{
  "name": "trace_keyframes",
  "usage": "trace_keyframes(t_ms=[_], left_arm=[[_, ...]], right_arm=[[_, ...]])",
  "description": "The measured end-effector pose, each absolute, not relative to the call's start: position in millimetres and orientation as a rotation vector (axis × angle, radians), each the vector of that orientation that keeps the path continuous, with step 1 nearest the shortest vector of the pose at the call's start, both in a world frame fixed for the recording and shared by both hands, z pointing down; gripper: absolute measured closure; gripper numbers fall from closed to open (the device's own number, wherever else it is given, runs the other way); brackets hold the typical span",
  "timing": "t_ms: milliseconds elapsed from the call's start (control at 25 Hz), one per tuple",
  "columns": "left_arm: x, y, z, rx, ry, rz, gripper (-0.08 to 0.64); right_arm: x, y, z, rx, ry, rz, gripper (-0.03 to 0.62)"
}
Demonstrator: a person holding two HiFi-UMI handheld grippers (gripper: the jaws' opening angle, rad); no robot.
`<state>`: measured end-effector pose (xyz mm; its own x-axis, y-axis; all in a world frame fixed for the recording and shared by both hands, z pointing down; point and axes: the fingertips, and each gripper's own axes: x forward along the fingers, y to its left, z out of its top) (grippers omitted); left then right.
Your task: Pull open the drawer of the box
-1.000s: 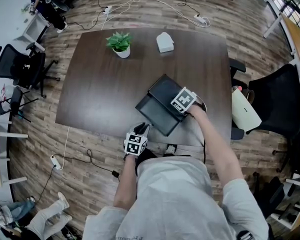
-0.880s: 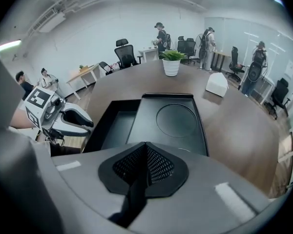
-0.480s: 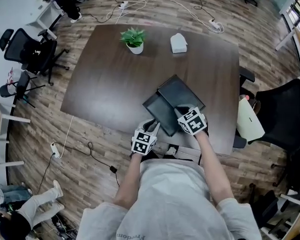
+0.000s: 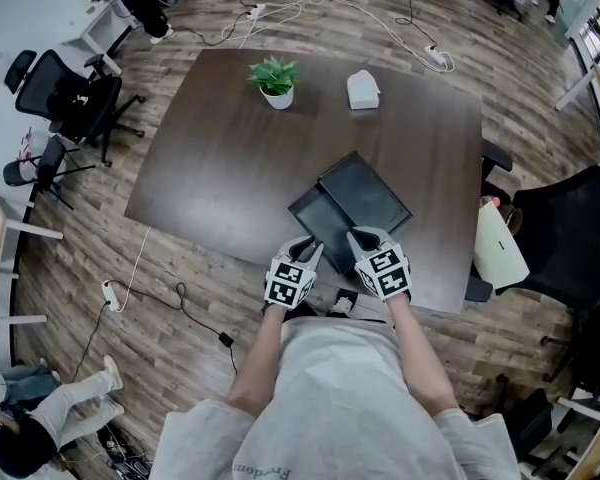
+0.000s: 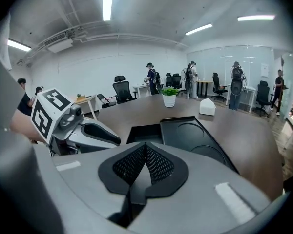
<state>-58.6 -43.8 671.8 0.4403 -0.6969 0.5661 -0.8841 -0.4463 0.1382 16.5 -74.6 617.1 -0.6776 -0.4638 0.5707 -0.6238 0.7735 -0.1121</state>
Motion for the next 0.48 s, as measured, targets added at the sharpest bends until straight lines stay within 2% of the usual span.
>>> trace_keyframes(t_ms=[320, 480], left_arm=[[-53.9, -52.8, 662.4, 2.301, -1.332, 0.563, 0.424], [-51.9, -53.2, 664.3, 2.294, -1.327, 0.565, 0.450]], right_arm=[[17.1, -71.1, 613.0, 0.821, -2.466, 0.417, 0.591], [20.9, -70.9, 616.9, 0.824, -2.460, 0.433, 0.591]])
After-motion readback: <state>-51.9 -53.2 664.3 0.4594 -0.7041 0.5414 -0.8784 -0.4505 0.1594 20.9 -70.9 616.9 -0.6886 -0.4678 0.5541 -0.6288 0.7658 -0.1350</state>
